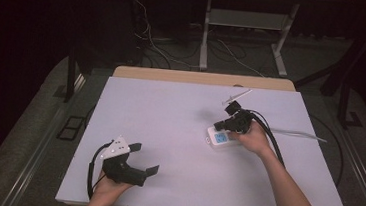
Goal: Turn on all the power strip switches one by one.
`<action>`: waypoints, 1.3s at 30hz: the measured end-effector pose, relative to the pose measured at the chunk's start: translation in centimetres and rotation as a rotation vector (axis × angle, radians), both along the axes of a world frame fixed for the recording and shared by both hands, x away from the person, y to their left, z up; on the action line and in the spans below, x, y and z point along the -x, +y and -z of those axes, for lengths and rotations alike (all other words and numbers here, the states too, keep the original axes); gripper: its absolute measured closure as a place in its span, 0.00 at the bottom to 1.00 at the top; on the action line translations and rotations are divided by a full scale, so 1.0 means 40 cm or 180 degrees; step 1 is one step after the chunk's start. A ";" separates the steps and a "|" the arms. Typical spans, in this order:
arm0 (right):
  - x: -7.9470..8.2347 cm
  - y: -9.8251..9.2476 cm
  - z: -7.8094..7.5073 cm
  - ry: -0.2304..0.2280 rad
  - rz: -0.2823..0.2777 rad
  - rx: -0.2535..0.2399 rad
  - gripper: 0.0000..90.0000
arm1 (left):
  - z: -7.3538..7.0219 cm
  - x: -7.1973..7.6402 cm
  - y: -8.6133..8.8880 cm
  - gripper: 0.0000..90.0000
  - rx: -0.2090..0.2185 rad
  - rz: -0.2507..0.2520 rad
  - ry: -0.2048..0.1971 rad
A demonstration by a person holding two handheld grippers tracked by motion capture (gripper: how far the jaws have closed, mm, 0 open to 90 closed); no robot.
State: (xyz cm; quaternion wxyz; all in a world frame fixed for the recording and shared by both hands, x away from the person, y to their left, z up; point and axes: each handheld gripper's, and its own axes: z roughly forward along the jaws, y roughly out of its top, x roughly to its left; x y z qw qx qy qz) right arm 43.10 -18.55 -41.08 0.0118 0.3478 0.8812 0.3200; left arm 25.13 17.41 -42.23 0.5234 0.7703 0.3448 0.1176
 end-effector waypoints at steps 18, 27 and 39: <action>0.000 0.002 0.008 -0.0042 0.0012 0.0010 1.00 | 0.000 0.002 -0.005 0.00 -0.0018 0.0016 -0.0002; 0.002 0.003 0.002 -0.0027 -0.0005 0.0033 1.00 | 0.002 -0.002 -0.001 0.00 0.0001 -0.0002 0.0011; 0.035 -0.018 -0.059 -0.0192 0.0025 -0.0142 1.00 | 0.002 -0.001 -0.004 0.00 0.0003 0.0006 0.0013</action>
